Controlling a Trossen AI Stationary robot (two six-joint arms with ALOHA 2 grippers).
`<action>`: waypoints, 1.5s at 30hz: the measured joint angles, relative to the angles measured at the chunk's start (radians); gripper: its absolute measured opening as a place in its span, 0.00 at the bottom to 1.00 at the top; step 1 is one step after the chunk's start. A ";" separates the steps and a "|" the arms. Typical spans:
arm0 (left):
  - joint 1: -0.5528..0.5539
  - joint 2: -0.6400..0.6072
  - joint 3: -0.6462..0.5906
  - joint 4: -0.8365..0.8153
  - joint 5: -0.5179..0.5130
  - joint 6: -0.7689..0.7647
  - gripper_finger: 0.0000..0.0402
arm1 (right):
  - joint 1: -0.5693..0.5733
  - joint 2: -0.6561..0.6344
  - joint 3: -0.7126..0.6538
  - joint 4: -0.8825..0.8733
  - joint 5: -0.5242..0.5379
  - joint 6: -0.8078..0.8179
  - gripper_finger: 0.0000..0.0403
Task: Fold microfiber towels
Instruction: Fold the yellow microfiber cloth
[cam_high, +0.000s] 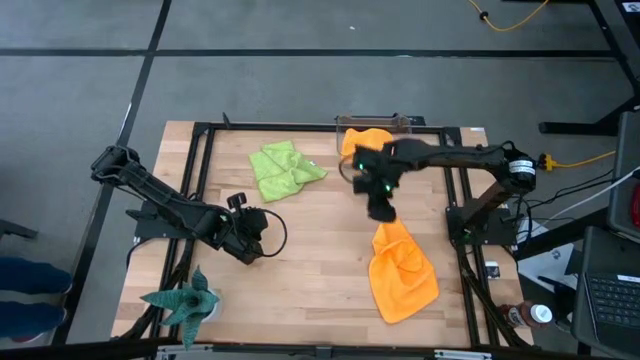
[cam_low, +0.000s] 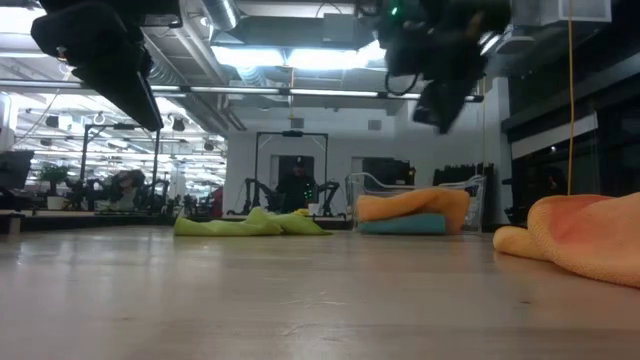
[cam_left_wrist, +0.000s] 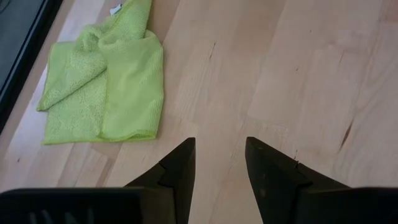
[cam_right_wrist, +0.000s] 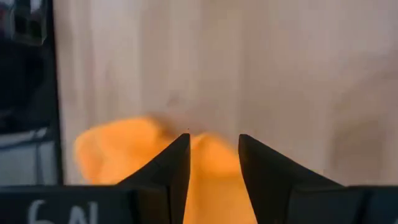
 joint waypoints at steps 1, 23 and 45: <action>0.000 0.000 0.000 0.003 -0.001 0.000 0.33 | 0.030 -0.004 -0.003 -0.026 0.000 0.018 0.34; 0.000 0.000 0.000 0.093 -0.003 0.000 0.33 | 0.390 -0.336 -0.303 0.063 0.422 0.297 0.34; 0.000 0.000 0.000 0.149 -0.003 0.000 0.33 | 0.338 -0.552 -0.851 0.551 0.771 0.577 0.34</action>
